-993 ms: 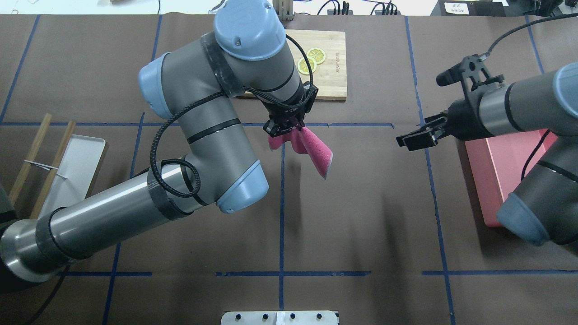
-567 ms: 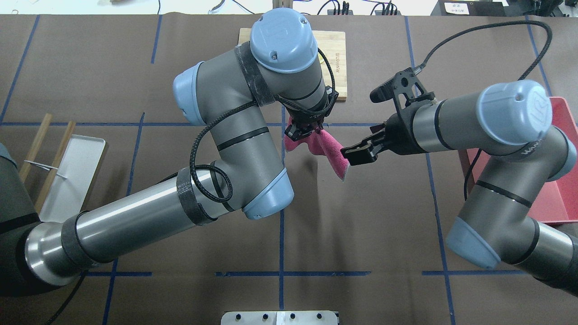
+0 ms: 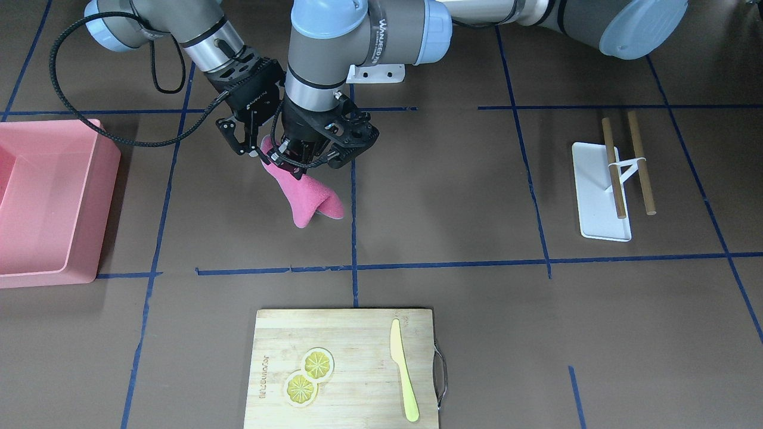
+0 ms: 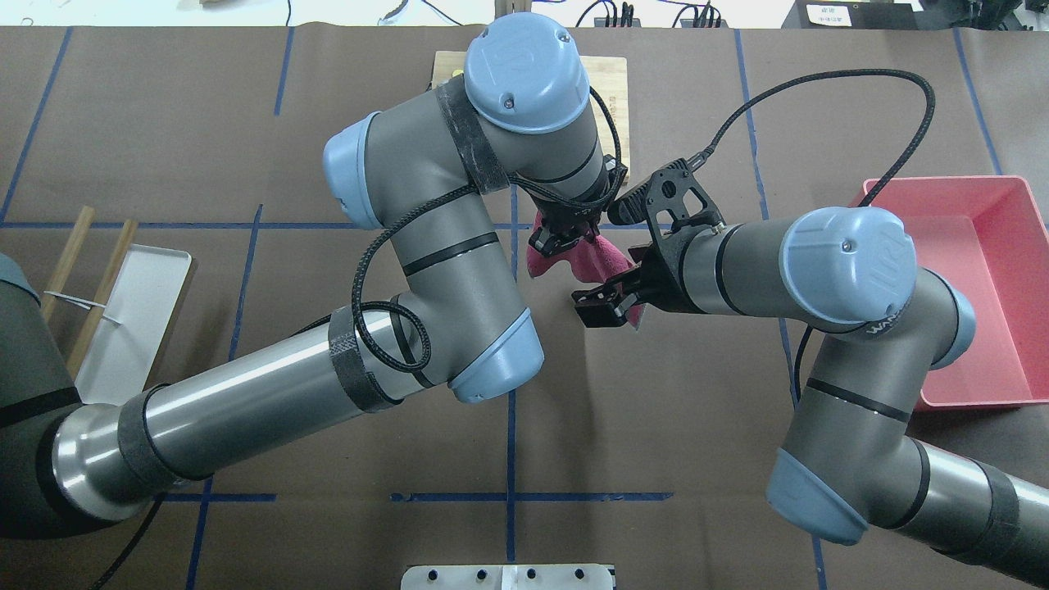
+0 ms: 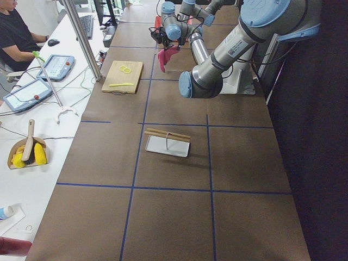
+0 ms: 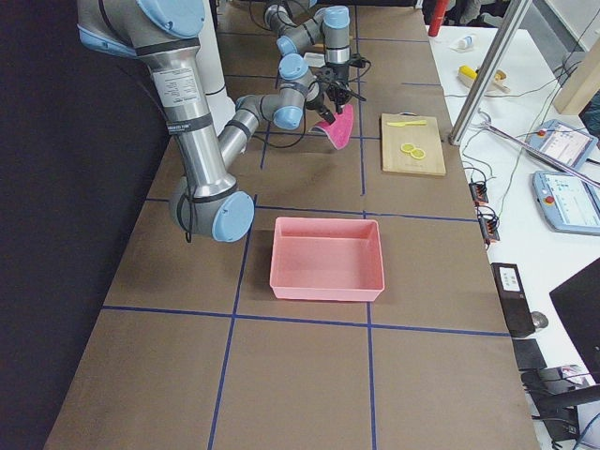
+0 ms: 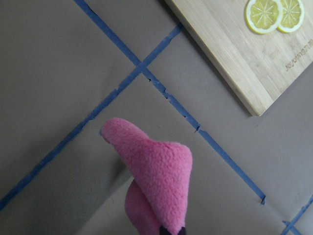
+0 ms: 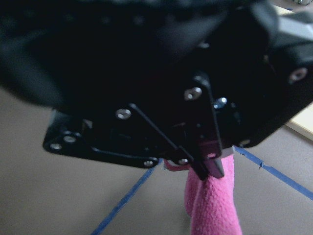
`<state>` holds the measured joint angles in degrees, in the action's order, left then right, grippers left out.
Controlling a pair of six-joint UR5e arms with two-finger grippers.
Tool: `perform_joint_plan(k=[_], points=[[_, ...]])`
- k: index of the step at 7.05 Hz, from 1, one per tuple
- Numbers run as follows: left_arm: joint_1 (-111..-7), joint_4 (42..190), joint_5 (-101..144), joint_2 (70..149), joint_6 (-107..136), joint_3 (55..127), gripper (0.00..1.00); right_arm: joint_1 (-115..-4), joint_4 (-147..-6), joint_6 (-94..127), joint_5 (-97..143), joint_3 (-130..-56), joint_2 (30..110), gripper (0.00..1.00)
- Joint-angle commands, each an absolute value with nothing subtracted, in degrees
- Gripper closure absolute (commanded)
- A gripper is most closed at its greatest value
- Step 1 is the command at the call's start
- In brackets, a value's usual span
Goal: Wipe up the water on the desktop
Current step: 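Bring the right gripper to the hanging cloth and grasp it below the left gripper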
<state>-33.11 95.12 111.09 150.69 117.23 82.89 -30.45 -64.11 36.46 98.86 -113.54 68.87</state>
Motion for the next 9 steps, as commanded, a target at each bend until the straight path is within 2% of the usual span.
perform_joint_plan(k=[1, 4, 5, 6, 7, 8, 9], points=[[-33.05, 95.19, 111.18, 150.73, 117.25, 83.32, 0.97, -29.10, -64.07, 36.39, 95.73, -113.47, 68.99, 0.04], [-33.05, 95.19, 111.27, 150.73, 117.25, 83.76, 0.97, -29.27, -64.07, 36.39, 95.54, -113.64, 69.43, 0.27], [-33.05, 95.27, 111.27, 150.73, 117.07, 83.76, 0.92, -29.35, -64.07, 36.39, 95.19, -113.73, 69.61, 0.47], [-33.05, 95.27, 111.27, 150.73, 116.98, 83.67, 0.85, -29.36, -64.07, 36.47, 94.14, -114.08, 69.78, 0.72], [-33.05, 95.45, 111.27, 150.73, 116.90, 83.76, 0.78, -29.36, -64.07, 36.39, 93.26, -114.17, 70.31, 0.90], [-33.05, 96.49, 111.27, 150.56, 116.81, 83.67, 0.66, -29.18, -64.07, 36.39, 92.47, -114.17, 70.75, 0.97], [-33.05, 96.76, 111.27, 150.47, 116.72, 83.67, 0.62, -28.92, -64.07, 36.39, 91.33, -114.26, 70.84, 0.99]])
